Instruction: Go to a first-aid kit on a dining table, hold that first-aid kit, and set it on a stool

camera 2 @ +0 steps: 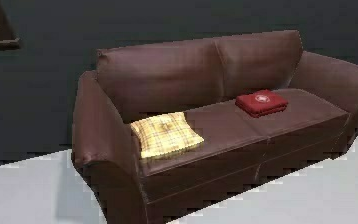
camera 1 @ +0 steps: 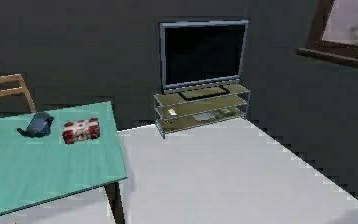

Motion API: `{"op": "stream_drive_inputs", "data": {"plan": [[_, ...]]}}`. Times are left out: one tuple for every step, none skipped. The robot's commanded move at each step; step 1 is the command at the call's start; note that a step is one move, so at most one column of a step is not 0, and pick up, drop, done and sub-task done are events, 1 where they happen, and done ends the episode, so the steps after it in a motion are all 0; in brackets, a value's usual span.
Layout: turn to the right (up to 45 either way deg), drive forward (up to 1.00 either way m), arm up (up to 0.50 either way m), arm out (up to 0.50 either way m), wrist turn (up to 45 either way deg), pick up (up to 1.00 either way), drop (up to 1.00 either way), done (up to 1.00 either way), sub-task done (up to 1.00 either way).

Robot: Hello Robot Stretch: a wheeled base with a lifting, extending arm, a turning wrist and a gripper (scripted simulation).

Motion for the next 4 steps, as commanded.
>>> {"op": "stream_drive_inputs", "data": {"plan": [[0.0,0.30,0.00,0.00,0.0,0.00,0.00,0.00,0.00],[-45.0,0.00,0.00,0.00,0.0,0.00,0.00,0.00,0.00],[-45.0,0.00,0.00,0.00,0.0,0.00,0.00,0.00,0.00],[-33.0,0.00,0.00,0.00,0.0,0.00,0.00,0.00,0.00]]}}
